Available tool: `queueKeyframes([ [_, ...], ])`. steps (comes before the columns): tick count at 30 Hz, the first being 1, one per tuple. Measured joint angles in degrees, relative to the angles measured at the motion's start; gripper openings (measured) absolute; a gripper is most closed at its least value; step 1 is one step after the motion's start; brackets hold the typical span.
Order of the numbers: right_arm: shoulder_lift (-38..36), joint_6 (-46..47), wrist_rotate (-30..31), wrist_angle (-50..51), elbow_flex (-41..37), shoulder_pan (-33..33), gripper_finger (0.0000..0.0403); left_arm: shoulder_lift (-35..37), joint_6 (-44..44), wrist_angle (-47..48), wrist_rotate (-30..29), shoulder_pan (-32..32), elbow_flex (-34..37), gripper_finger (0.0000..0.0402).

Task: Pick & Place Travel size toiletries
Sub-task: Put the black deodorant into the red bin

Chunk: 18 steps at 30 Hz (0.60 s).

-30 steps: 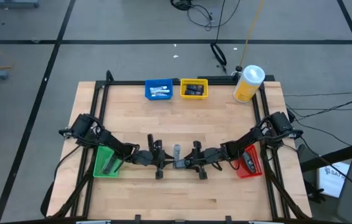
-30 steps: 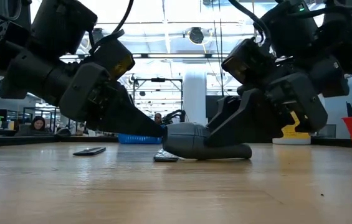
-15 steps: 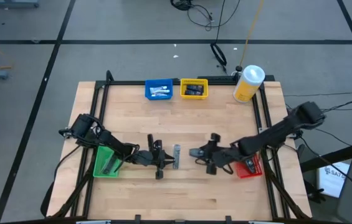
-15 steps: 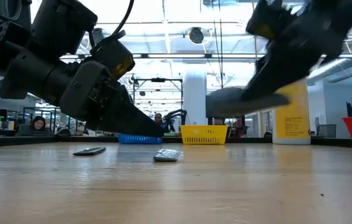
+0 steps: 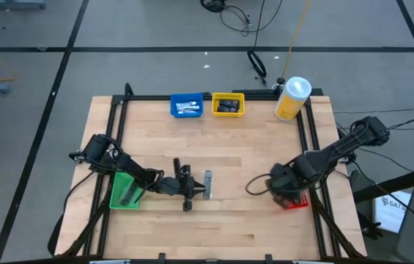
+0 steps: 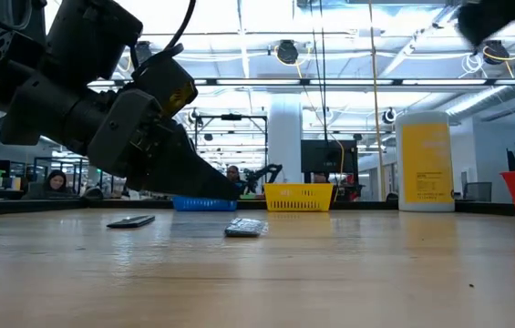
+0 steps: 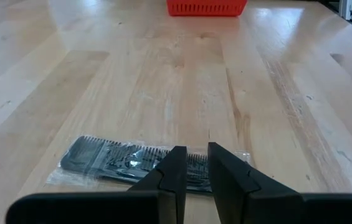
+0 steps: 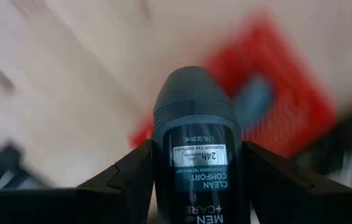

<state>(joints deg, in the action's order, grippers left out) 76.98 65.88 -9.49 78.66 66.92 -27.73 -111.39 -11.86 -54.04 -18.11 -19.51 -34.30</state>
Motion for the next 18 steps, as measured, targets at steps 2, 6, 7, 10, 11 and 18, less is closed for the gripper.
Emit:
queueKeyframes([
  [2, -0.53, 5.45, -5.32, 3.71, 0.0, -1.7, 0.0201, 0.02, 0.15, 0.02, 0.0, 0.0, 0.0, 0.0063],
  [6, -0.75, 14.01, -10.07, 6.14, 0.0, -5.26, 0.0205, 0.02, 0.15, 0.21, 0.0, -0.02, 0.0, 0.0063],
  [7, -0.71, 15.34, -9.62, 5.82, 0.0, -5.93, 0.0207, 0.02, 0.15, 0.21, 0.0, -0.01, 0.0, 0.0063],
  [10, -0.14, 20.15, -4.99, 4.42, -0.02, -6.89, 0.021, 0.02, 0.17, 0.22, 0.0, -0.02, 0.0, 0.0063],
  [11, 0.04, 21.45, -3.0, 4.07, -0.06, -6.89, 0.021, 0.02, 0.45, 0.2, 0.0, -0.02, 0.0, 0.0063],
  [18, 0.91, 22.76, 6.47, 1.84, -2.64, -4.78, 0.0211, 0.02, 1.1, 0.2, 0.0, -0.01, 0.0, 0.0063],
])
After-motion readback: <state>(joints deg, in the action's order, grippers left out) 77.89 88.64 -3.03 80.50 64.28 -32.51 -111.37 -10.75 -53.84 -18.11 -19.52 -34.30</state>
